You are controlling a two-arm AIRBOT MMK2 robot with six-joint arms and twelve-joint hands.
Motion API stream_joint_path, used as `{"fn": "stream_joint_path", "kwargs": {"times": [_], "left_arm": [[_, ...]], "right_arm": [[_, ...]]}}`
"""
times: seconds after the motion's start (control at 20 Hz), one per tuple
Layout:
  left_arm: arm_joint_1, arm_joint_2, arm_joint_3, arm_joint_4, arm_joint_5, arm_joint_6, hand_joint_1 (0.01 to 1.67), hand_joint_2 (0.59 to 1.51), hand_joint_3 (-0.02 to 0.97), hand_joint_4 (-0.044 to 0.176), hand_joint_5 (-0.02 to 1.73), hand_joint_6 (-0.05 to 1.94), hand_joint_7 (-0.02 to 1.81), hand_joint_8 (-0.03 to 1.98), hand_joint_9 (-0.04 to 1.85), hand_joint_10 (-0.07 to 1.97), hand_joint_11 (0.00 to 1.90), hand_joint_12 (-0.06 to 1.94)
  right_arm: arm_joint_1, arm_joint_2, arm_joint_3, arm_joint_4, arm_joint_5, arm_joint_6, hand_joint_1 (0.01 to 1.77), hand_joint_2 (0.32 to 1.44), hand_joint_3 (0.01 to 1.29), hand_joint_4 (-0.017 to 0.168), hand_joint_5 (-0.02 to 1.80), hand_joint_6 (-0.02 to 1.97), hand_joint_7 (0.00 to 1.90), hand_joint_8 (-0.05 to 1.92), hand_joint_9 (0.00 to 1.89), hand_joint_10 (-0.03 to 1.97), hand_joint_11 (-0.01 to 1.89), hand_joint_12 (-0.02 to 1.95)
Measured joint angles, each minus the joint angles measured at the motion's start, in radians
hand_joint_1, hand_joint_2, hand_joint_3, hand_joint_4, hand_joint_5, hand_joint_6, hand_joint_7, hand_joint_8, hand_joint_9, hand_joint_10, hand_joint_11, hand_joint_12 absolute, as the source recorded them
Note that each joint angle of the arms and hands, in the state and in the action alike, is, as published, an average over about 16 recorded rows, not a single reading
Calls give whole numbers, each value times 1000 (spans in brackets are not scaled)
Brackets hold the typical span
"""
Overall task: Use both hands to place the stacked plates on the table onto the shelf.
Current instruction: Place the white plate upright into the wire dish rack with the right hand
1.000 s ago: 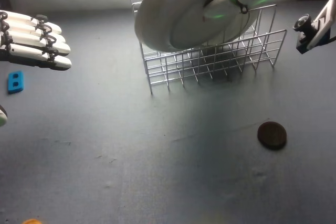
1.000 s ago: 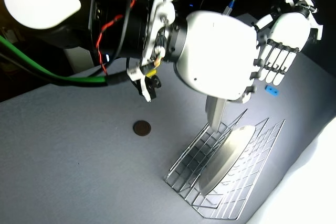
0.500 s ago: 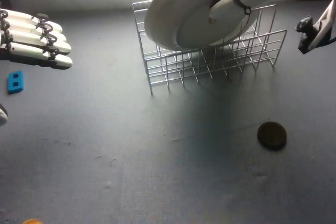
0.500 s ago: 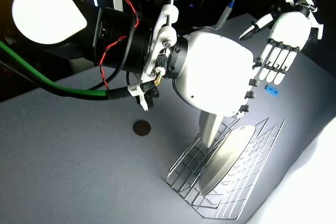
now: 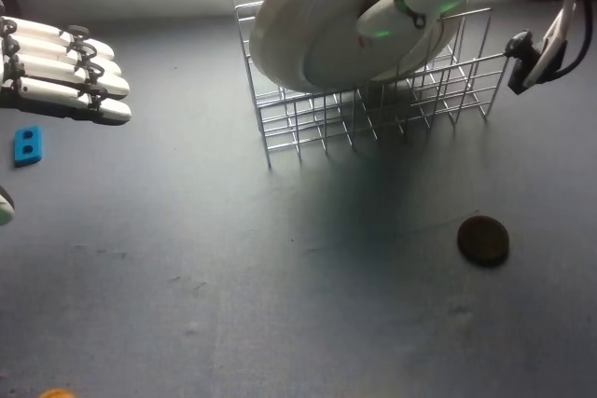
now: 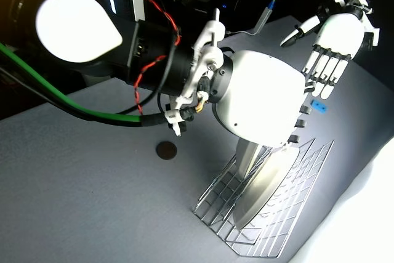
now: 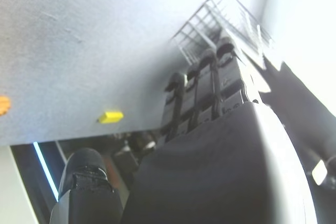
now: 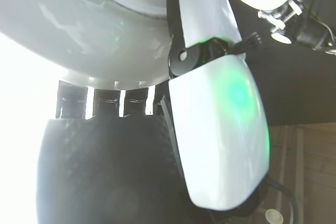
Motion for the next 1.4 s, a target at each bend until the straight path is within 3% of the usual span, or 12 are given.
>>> {"fn": "stream_joint_path", "kwargs": {"times": [0.55, 0.85, 1.05, 1.2, 1.4], "left_arm": [[-14, 1, -2, 2, -7, 2, 15, 1049, 18, 3, 68, 15, 24, -8, 21, 13, 23, 9], [-24, 1, -5, 4, -12, 3, 14, 1053, 19, 3, 67, 15, 20, -7, 22, 12, 21, 10], [-32, 3, -10, 8, -15, 2, 15, 1056, 20, 3, 68, 15, 21, -7, 23, 12, 22, 10], [-39, 5, -16, 13, -17, 2, 15, 1057, 19, 3, 69, 15, 20, -8, 22, 13, 22, 10], [-48, 9, -27, 20, -19, 2, 15, 1060, 20, 3, 69, 15, 18, -8, 20, 13, 21, 10]], "right_arm": [[-49, -67, 75, 6, -6, -23, 1371, 999, 12, -8, 895, 1043, 994, 887, 980, 1076, 835, 1100], [-77, -85, 94, 6, -4, -42, 1355, 1000, 12, -6, 886, 1039, 994, 886, 996, 960, 837, 1111], [-90, -90, 100, 6, -4, -49, 1346, 1002, 12, -5, 878, 1041, 994, 880, 991, 992, 822, 1106], [-98, -93, 103, 7, -3, -53, 1329, 1008, 11, -5, 869, 1051, 994, 861, 1001, 835, 808, 1104], [-103, -94, 104, 9, -4, -55, 1285, 1023, 11, -5, 844, 961, 985, 679, 1007, 603, 767, 1117]]}}
